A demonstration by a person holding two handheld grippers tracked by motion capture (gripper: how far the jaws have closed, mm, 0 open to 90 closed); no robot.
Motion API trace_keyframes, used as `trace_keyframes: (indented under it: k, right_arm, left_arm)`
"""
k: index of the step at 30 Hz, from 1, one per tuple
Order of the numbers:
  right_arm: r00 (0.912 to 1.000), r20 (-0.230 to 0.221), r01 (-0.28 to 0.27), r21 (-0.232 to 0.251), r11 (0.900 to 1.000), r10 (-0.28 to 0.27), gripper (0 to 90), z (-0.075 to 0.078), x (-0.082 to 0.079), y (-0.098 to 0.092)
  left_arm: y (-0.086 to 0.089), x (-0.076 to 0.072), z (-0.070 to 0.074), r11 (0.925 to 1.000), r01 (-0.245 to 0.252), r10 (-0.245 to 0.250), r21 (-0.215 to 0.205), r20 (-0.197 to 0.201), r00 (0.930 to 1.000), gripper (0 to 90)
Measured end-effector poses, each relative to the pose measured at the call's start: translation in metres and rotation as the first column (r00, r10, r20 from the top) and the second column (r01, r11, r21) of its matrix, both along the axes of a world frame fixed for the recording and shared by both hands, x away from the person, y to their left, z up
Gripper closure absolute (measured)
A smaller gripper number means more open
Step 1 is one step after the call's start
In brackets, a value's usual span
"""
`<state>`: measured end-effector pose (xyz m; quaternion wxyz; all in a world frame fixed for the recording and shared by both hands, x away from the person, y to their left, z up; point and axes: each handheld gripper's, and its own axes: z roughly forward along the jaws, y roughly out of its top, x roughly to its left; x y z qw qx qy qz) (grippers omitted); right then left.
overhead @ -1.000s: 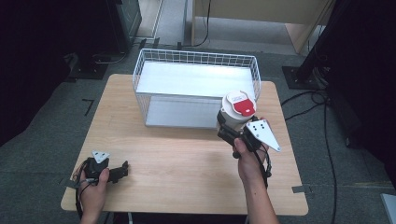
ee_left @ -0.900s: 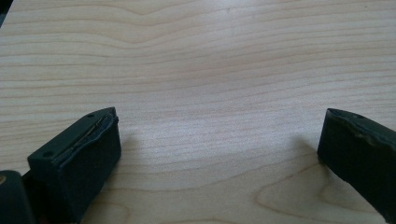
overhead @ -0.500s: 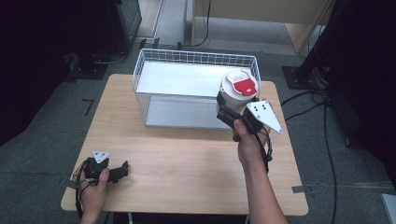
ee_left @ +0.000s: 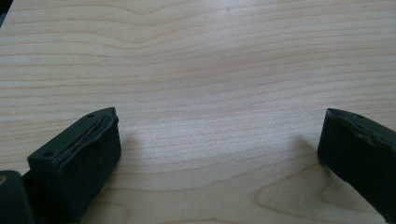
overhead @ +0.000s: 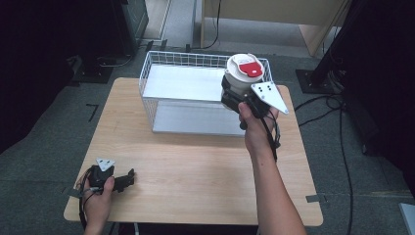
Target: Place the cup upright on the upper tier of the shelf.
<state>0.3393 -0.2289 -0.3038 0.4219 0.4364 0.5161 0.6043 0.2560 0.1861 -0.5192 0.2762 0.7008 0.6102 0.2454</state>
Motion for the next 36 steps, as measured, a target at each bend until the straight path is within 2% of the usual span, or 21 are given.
trace_keyframes:
  k: [2,5,6,10,17,22,31,36]
  right_arm:
    - [1.0000,-0.005,0.005,-0.019,1.000,-0.005,10.1,0.000,0.007,0.002]
    - [0.9997,-0.023,0.004,-0.022,1.000,-0.005,10.2,-0.002,0.019,0.005]
    - [0.9993,-0.036,0.011,-0.019,1.000,-0.012,10.2,-0.003,0.026,0.006]
    - [0.9985,-0.052,0.018,0.002,1.000,-0.018,10.2,-0.005,0.039,0.008]
    - [0.9957,-0.088,0.031,0.006,1.000,-0.030,10.2,-0.006,0.064,0.016]
    - [0.9955,-0.091,0.029,0.004,1.000,-0.028,10.2,-0.006,0.071,0.019]
    - [0.9945,-0.104,0.006,-0.051,0.999,-0.012,10.2,-0.006,0.089,0.033]
    - [0.9927,-0.120,0.010,-0.061,0.998,-0.017,10.1,-0.010,0.094,0.037]
  left_arm:
    - [0.000,0.000,0.000,1.0000,0.002,-0.002,0.001,0.000,1.0000,0.0]
    - [0.000,0.000,0.000,1.0000,0.000,0.000,0.000,0.001,1.0000,0.0]
    - [0.000,0.000,0.000,1.0000,0.000,0.000,0.000,0.001,1.0000,0.0]
    - [0.000,0.000,0.000,1.0000,0.000,0.000,0.000,0.001,1.0000,0.0]
    - [0.000,0.000,0.000,1.0000,0.000,0.000,-0.001,0.001,1.0000,0.0]
    - [0.000,0.000,0.000,1.0000,-0.001,0.001,-0.001,0.001,1.0000,0.0]
    - [0.000,0.000,0.000,1.0000,0.000,0.000,0.000,0.002,1.0000,0.0]
    - [0.000,0.000,0.000,1.0000,-0.001,0.001,-0.003,0.002,1.0000,0.0]
